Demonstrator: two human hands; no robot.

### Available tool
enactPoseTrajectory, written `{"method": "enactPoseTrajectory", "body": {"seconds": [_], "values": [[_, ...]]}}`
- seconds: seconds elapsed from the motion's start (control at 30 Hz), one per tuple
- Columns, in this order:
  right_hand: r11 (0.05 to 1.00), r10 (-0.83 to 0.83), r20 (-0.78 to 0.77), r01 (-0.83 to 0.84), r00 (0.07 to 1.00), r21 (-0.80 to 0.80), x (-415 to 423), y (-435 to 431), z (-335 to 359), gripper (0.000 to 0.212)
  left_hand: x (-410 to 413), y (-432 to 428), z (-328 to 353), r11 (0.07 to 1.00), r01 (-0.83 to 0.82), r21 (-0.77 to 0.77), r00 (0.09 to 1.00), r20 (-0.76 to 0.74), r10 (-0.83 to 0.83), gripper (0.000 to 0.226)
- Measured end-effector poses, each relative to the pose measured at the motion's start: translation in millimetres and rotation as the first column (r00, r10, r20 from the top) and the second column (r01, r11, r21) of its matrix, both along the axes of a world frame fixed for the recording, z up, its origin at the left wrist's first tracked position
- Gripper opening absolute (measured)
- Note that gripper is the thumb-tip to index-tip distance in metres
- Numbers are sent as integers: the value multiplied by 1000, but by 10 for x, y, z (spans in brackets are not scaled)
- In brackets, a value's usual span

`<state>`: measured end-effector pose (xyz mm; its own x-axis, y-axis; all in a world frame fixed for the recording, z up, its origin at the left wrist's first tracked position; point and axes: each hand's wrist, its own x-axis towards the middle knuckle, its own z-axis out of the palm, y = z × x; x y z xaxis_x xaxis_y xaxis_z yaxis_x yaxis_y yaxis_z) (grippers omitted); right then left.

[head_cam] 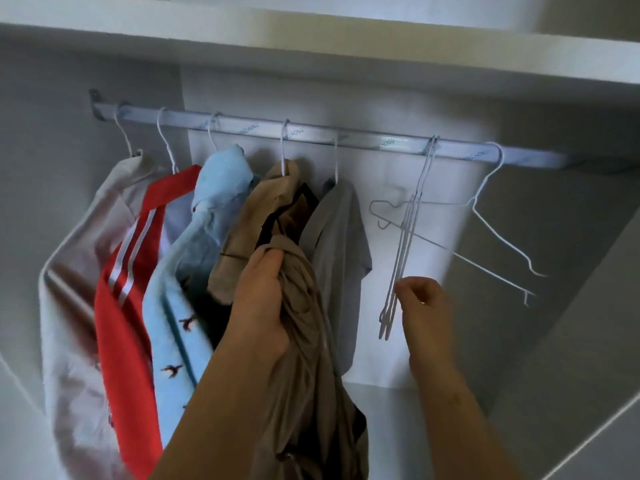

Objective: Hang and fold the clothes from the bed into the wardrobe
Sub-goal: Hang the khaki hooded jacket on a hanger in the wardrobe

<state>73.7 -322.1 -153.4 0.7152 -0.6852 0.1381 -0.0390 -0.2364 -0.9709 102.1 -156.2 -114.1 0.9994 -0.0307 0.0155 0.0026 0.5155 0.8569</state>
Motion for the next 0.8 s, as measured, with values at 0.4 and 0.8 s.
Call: {"method": "enactPoseTrajectory", "body": {"seconds": [0.4,0.8], "values": [[999,-41,-113,37,993,-30,432,-213,-98,44,614,-467,81,975,216,54,976,-15,-216,25],[984,171,-111,-175,979,-23,575,-231,-86,36,716,-513,49,994,103,-29,992,-70,-105,22]]}}
